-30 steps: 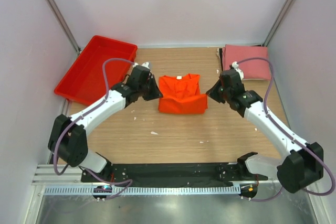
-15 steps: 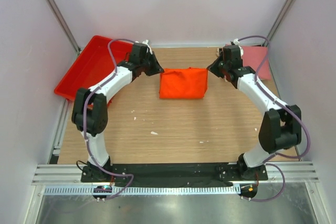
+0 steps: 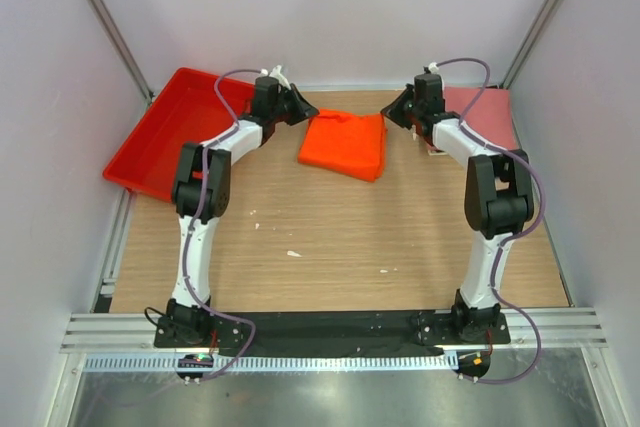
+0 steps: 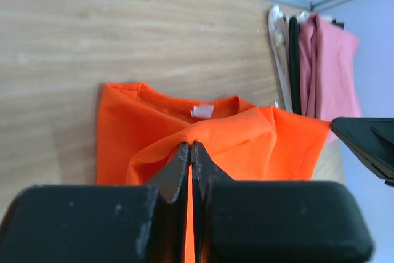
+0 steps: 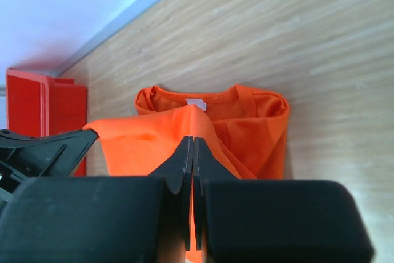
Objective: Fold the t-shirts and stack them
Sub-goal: Fold the tshirt
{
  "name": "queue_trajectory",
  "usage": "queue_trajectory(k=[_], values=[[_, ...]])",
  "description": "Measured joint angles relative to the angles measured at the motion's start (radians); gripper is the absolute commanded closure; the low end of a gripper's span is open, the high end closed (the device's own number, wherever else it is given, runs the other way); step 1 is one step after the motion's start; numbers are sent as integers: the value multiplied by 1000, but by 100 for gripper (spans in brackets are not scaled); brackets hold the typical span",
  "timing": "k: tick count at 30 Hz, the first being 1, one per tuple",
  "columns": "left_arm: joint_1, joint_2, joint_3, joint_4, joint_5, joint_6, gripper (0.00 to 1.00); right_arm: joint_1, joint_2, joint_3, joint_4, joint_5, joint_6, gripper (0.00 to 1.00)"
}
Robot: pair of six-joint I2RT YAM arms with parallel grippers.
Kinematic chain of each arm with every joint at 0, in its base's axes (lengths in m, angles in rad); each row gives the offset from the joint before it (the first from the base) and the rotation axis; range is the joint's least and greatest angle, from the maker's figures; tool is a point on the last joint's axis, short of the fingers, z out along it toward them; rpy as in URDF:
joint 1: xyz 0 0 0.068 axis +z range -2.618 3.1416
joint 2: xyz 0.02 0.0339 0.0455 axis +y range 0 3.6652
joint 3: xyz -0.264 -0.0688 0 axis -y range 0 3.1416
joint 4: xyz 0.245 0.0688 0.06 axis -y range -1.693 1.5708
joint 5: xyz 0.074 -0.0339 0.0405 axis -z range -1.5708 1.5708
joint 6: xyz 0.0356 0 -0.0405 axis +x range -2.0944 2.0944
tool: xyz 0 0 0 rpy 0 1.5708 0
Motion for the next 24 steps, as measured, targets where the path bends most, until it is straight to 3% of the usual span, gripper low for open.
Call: queue_trajectory(k=[7,11,13,14,15,21,24], values=[[17,209,224,147,12,-61,97,-13,105,96,66,11,5,99],[19,355,395,200,29,-109,84,-30,148,109,87,33,21,99],[19,413,462,222,30,-129,73,-40,157,105,89,46,32,97],[19,431,481,235,31,-136,65,-45,158,98,89,50,37,94],[19,442,491,247,32,-143,62,-50,158,92,89,51,44,82],[17,425,477,302,53,-140,57,-73,166,90,93,10,30,49],[17,290,298,276,63,-71,57,-77,159,90,64,-18,0,44]])
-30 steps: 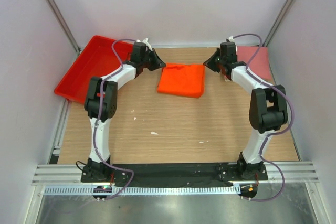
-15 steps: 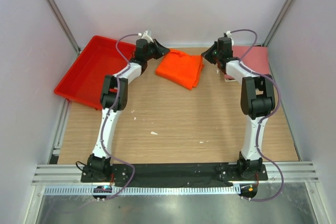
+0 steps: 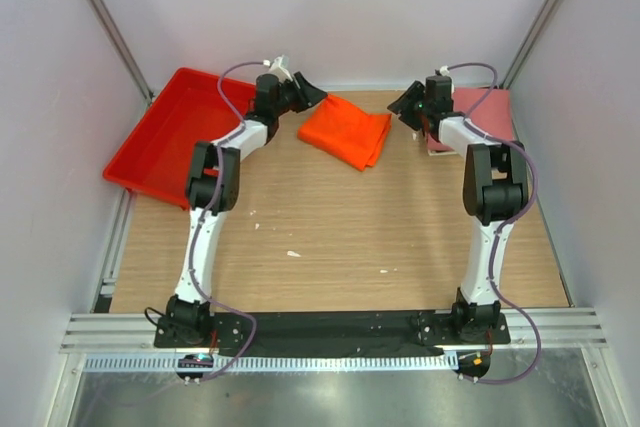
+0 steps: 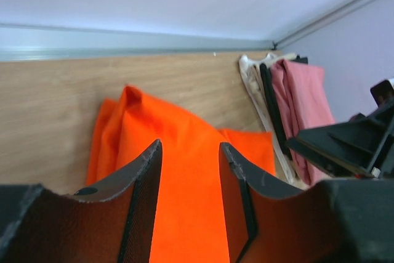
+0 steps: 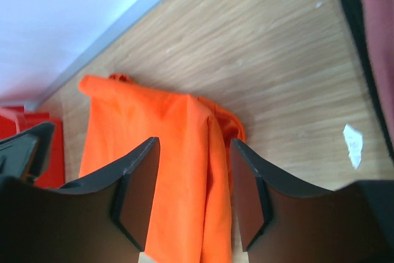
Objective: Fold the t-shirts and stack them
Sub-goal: Fold the tshirt
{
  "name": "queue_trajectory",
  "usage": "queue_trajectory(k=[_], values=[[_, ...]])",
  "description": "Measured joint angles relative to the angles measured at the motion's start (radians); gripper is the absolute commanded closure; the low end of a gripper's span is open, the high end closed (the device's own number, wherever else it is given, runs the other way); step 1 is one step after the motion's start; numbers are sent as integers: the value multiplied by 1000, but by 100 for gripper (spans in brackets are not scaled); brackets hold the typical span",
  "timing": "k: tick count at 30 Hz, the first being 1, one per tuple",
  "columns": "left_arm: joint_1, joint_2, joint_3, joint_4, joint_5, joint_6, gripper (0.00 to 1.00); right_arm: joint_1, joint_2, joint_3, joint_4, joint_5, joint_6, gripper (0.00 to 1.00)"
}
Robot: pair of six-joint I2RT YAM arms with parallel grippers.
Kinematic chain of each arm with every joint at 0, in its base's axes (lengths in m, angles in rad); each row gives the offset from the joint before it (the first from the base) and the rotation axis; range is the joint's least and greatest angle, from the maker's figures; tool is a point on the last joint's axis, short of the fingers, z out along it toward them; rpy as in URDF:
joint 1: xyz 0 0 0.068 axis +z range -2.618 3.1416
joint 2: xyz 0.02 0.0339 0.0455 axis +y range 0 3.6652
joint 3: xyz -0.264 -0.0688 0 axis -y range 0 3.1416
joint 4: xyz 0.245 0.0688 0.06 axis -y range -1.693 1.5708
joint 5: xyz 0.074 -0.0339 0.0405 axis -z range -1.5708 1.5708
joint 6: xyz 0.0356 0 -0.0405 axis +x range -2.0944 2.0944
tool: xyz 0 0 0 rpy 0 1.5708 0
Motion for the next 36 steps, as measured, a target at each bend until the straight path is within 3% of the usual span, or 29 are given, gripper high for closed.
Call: queue_trajectory(k=[8,13,16,28,34,36], values=[[0,-452,-390,-172,-37,253,61,4,-105,-86,-71,-153,-86,39],[0,-583,-496,-240,-47,328,59,8,-118,-100,-133,-223,-192,33],[0,-574,-517,-295,-66,352,55,8,-118,-125,-165,-254,-228,28],[0,-351,-422,-433,-80,418,54,21,-53,-169,-124,-358,-264,28],[0,-278,-368,-448,-50,452,55,21,-31,-198,-73,-412,-263,36],[0,-259,-344,-448,-35,465,57,21,-27,-211,-46,-434,-263,44]])
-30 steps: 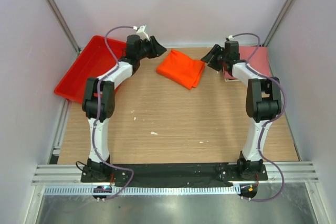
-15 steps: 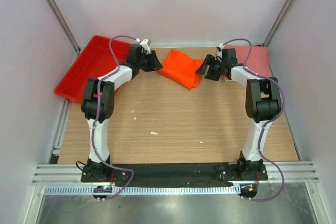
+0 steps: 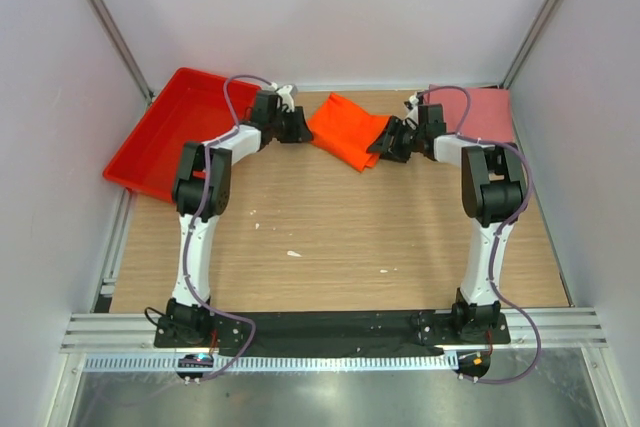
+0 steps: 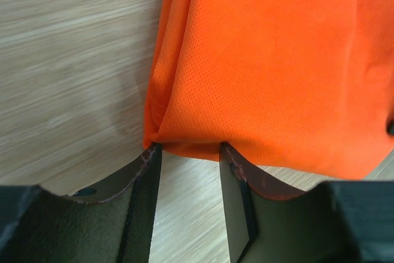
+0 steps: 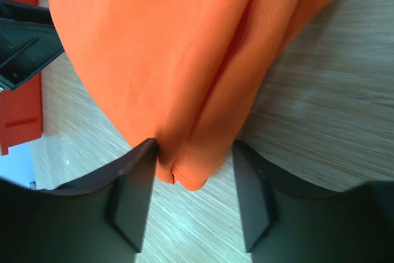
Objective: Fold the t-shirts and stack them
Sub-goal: Fold the tshirt
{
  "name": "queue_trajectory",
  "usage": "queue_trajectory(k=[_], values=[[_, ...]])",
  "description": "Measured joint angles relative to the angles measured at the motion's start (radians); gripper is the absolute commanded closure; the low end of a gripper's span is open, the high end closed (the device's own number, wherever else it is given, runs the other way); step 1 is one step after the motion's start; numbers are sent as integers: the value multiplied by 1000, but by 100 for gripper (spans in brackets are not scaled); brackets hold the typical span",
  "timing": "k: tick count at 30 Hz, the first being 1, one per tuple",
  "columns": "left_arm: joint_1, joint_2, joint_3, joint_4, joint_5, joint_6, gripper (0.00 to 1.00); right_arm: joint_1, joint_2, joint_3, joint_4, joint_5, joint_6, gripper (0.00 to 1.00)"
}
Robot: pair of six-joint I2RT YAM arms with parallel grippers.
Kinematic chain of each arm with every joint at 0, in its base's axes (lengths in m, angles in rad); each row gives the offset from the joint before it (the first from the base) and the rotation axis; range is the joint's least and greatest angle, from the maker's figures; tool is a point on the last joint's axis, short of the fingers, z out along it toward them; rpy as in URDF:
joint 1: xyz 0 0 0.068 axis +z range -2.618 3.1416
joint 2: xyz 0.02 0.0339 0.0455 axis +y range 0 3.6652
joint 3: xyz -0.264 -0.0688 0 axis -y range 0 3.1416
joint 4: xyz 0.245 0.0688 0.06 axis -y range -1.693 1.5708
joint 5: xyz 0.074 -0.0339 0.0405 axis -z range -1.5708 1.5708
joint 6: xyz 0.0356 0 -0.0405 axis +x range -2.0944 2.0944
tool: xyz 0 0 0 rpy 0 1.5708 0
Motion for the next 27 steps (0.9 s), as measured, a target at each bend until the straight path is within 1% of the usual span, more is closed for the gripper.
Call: queue_trajectory(k=[1,2,4,5,6,7,8,11,12,15,17,18,19,20,22,27], values=[[0,7,11,0,7,3,58,0,3,-6,11,-9,0,47],[0,11,17,1,12,5,62,0,6,-12,19,-16,0,52],[0,12,21,1,24,8,70,0,11,-22,29,-29,0,57],[0,12,21,2,31,10,79,0,13,-28,36,-34,0,62],[0,12,22,2,36,10,86,0,13,-31,40,-38,-2,66],[0,12,22,2,42,13,97,0,13,-35,43,-44,-2,69],[0,12,22,1,46,16,100,0,13,-38,48,-49,-2,73],[0,12,22,-1,51,21,100,0,13,-48,59,-66,-1,76],[0,12,22,-8,48,18,100,-1,13,-51,60,-70,-1,76],[0,4,5,-45,24,-5,100,-7,8,-67,49,-72,-2,68],[0,-13,-26,-66,17,-25,100,-9,-6,-84,36,-77,0,60],[0,-27,-43,-74,15,-33,100,-10,-20,-93,26,-76,-2,58],[0,-48,-69,-91,15,-45,100,-12,-39,-109,10,-75,-5,52],[0,-64,-90,-105,15,-52,100,-13,-60,-126,-5,-74,-9,50],[-5,-121,-174,-111,12,-69,100,-14,-114,-174,-35,-63,-17,45],[-47,-313,-414,-141,-31,-108,100,-15,-291,-319,-113,-9,-17,43]])
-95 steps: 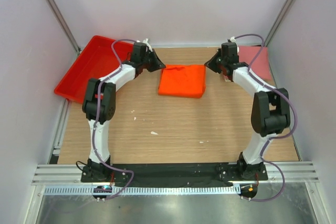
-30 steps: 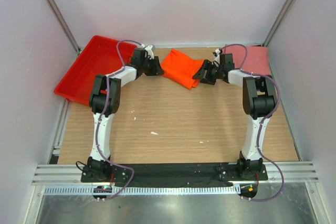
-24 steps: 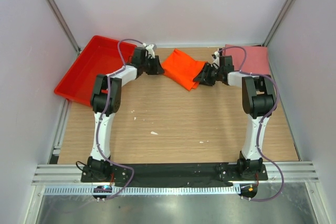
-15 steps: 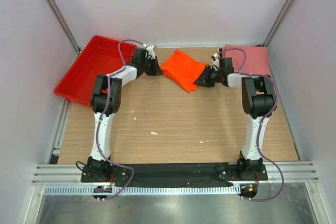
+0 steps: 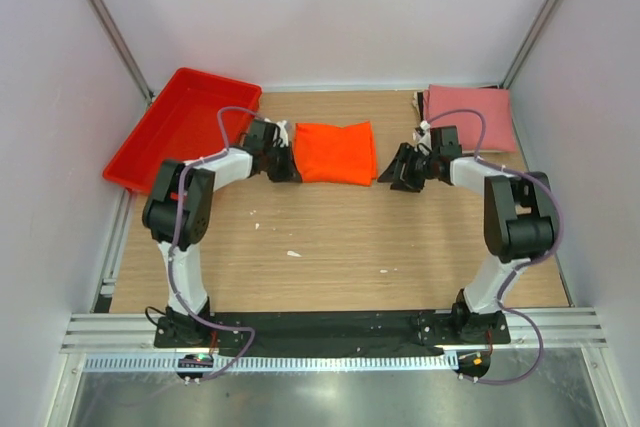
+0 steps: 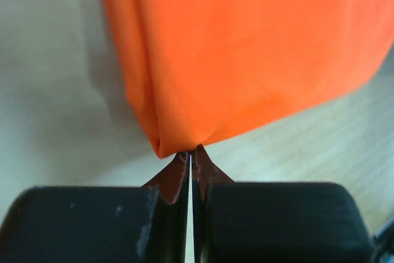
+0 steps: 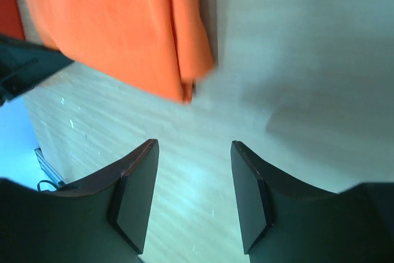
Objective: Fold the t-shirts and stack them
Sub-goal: Fold the tshirt
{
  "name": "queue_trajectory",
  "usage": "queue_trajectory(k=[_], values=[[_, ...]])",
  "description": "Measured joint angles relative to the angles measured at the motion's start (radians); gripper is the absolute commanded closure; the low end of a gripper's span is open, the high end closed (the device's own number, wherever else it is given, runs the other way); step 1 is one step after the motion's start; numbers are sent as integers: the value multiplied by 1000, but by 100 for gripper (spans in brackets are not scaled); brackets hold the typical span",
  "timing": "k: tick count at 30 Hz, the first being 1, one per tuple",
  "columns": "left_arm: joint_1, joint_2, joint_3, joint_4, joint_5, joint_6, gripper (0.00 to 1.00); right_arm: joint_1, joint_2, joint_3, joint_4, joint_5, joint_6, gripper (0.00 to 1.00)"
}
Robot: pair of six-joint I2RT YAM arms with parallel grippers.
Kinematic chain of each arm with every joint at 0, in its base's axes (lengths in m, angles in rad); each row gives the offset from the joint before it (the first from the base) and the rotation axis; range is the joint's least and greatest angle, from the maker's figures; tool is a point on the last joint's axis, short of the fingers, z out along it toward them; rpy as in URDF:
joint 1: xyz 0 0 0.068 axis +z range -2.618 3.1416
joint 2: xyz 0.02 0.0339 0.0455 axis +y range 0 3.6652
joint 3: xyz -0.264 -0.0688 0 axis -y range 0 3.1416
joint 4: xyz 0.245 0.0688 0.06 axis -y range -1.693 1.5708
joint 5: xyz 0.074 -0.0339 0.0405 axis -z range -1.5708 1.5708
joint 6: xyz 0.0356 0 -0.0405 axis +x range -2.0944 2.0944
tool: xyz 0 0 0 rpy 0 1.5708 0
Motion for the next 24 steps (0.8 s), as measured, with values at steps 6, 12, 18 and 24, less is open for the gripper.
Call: queue_trajectory(k=[6,12,18,24], values=[[-101,-216,-230,-31,-67,-57,86,0,-266,-168,-152,71,14,42],[-114,-336,-356,-85,-116,-99,63,0,-455,-180,-245,102,0,37],[-92,-399,-328,-192,-132,-64,48,0,-375,-76,-229,48,-49,33],[5,-320,-19,-270,-128,71,47,0,-95,170,-197,0,-119,29]])
